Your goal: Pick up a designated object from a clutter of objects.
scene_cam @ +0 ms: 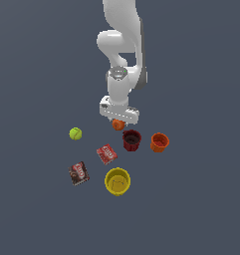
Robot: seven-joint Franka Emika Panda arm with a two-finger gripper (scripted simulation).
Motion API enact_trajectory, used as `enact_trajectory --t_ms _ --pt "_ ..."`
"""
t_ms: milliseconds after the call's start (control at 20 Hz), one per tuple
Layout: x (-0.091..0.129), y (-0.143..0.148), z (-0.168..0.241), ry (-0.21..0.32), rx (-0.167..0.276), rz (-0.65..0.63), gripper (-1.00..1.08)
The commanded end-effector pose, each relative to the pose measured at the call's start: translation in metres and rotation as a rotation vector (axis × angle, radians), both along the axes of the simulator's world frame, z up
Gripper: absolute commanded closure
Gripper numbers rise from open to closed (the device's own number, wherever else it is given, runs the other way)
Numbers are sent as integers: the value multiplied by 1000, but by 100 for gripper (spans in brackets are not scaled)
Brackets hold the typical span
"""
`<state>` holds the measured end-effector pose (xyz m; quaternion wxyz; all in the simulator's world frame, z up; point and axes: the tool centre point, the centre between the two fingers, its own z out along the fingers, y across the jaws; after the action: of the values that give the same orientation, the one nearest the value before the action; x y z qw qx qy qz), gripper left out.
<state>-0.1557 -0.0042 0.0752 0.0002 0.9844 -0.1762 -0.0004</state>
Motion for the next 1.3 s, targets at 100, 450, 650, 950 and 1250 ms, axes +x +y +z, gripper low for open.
enact_trajectory --t_ms 100,450,650,950,1250 --pt "8 13 24 -2 -1 0 108" --pt "25 42 74 -2 -3 0 108" --pt "35 60 105 -2 -3 0 108" --pt "53 88 153 -1 -2 0 108" --pt "72 119 205 -1 -2 1 108"
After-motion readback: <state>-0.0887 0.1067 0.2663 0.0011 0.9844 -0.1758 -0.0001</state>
